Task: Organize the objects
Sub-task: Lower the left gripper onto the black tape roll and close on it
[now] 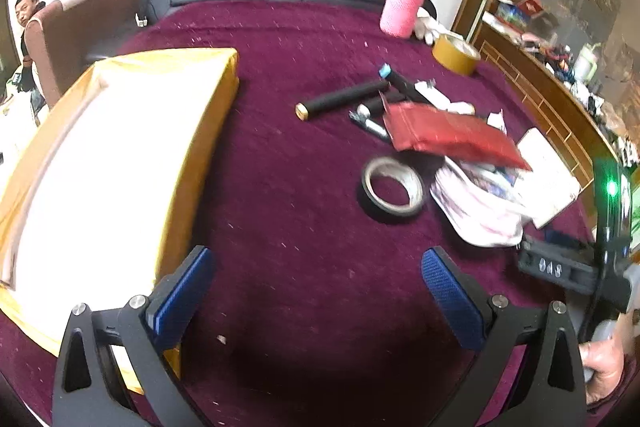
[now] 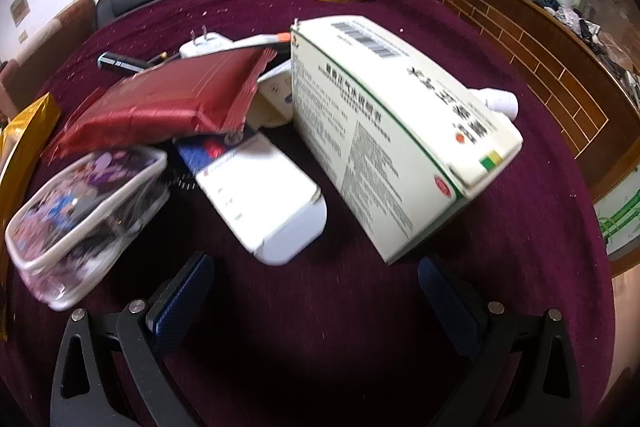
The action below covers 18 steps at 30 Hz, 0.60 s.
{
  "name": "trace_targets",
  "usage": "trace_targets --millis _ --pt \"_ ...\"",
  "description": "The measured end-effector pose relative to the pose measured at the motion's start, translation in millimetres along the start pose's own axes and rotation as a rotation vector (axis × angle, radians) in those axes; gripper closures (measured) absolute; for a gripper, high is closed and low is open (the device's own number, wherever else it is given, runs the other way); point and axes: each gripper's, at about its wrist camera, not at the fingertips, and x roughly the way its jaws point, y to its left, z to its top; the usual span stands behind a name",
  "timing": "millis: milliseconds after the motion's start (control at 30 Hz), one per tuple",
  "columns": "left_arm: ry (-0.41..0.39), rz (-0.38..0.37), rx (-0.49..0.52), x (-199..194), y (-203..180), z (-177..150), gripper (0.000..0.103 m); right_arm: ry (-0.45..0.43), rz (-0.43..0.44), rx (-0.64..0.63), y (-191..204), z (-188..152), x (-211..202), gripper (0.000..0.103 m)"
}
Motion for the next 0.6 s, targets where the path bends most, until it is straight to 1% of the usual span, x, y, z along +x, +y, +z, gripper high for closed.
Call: trace_targets --millis 67,133,167,233,267,300,333,400,433,500,533,567,600 --pt "-0.008 -0.013 -0.02 -1 5 4 0.0 0.007 0.0 -0.003 -2 -6 -4 0.0" --pt "-0.016 -0.013 -0.039 -1 10 11 0.0 -0.017 -0.029 0.004 -5 -15 -16 0.001" --pt "-0.021 -0.005 -0.045 -1 11 12 0.0 -0.053 -0.048 0.012 -4 -23 -26 0.001" --pt "-0.036 0.019 -0.043 -1 12 14 0.0 -0.145 -0.073 0.007 0 -27 -56 0.001" --pt "-0.05 0.035 -0.042 -2 12 15 0.0 -0.192 -0.073 -0.001 5 -24 -71 0.001" --pt "-0.06 0.04 -0.044 -3 13 14 0.0 -0.239 -0.047 -0.011 15 -16 -91 0.001" --pt "-0.069 0.04 -0.051 -6 15 12 0.0 -0.287 0.01 -0.03 30 -7 -114 0.001" --pt "-0.079 0.034 -0.07 -8 15 10 0.0 -0.415 0.158 -0.106 68 6 -167 0.0" --pt "-0.085 0.027 -0.076 -10 15 9 0.0 -0.486 0.23 -0.153 88 9 -193 0.0" --pt "-0.09 0.037 -0.066 -14 16 6 0.0 -0.586 0.34 -0.208 117 6 -228 0.0" --pt "-0.096 0.05 -0.057 -16 16 4 0.0 -0.618 0.394 -0.219 134 6 -234 0.0" --pt "-0.104 0.059 -0.052 -18 17 2 0.0 -0.614 0.46 -0.227 145 5 -236 0.0" --pt "-0.111 0.072 -0.05 -19 18 1 0.0 -0.561 0.508 -0.237 160 11 -231 0.0"
